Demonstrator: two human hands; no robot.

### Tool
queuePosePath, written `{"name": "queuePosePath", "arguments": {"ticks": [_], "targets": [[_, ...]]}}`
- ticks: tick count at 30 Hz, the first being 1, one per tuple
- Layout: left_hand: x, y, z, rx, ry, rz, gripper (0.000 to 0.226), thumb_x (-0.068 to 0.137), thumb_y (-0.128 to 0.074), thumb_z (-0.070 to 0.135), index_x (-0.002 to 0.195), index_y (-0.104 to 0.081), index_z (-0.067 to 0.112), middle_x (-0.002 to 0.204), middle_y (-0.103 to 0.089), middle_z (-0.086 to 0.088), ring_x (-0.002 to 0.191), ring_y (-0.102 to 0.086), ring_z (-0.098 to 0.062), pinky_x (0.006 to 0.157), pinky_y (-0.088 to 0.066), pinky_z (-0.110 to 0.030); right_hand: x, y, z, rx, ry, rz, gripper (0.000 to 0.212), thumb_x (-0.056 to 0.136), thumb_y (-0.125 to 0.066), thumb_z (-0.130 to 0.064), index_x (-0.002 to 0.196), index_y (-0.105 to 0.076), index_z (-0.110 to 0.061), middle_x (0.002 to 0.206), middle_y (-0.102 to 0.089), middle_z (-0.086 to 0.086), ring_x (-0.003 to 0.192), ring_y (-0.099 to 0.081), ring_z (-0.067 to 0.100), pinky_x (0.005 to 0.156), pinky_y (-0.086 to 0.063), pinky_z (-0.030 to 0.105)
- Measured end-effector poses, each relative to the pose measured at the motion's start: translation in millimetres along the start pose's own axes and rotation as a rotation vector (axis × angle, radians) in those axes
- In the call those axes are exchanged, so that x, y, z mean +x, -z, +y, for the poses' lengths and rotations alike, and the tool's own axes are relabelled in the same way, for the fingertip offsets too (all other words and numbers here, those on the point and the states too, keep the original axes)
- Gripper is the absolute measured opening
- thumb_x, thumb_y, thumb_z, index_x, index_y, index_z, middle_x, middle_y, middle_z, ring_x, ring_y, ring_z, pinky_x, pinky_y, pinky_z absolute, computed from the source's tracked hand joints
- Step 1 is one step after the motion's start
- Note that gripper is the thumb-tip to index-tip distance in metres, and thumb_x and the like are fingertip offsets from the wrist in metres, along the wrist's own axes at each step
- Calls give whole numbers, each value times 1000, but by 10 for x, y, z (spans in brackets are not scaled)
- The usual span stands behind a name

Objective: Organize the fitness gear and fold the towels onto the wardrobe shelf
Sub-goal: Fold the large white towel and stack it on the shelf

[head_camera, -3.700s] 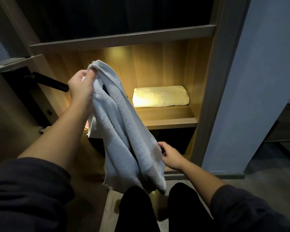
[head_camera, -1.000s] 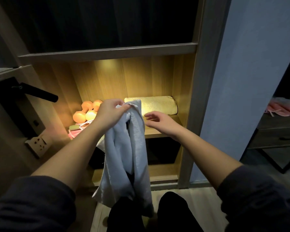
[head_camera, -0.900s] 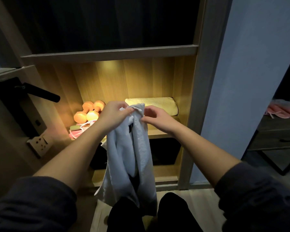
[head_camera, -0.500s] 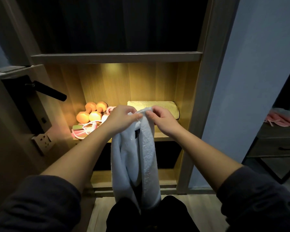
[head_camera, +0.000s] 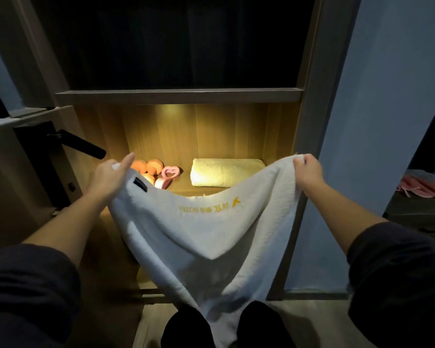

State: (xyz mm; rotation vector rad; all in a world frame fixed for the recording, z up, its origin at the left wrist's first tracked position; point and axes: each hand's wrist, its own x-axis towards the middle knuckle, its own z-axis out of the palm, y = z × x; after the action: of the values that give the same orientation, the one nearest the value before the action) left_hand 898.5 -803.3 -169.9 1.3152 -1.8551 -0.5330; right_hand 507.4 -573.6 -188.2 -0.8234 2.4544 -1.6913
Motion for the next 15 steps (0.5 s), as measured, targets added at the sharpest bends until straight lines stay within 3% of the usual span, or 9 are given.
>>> {"name": "queuePosePath", "arguments": {"ticks": [3, 7, 15], "targets": [[81, 92, -165, -2, 68, 29, 66, 89, -45, 70, 103, -59, 7, 96, -58, -12, 81, -55, -26, 66, -39, -34, 158, 199, 126, -33, -67, 84, 33, 100, -38, -27, 116, -56, -6, 110, -58, 13, 98, -55, 30, 77, -40, 34], [122, 289, -456, 77, 236, 142, 70, 97, -44, 58, 119, -59, -7, 121, -58, -33, 114, -52, -49, 93, -42, -48, 292, 508, 343, -134, -181, 182, 37, 102, -42, -27, 125, -54, -1, 128, -56, 26, 117, -53, 43, 95, -42, 41], [47, 288, -573, 2, 357, 211, 68, 101, -38, 51, 117, -59, -11, 118, -57, -36, 115, -51, -51, 100, -40, -50, 270, 660, 492, -157, -302, 201, 39, 103, -43, -23, 132, -53, 2, 135, -52, 28, 123, -50, 44, 101, -41, 43]]}}
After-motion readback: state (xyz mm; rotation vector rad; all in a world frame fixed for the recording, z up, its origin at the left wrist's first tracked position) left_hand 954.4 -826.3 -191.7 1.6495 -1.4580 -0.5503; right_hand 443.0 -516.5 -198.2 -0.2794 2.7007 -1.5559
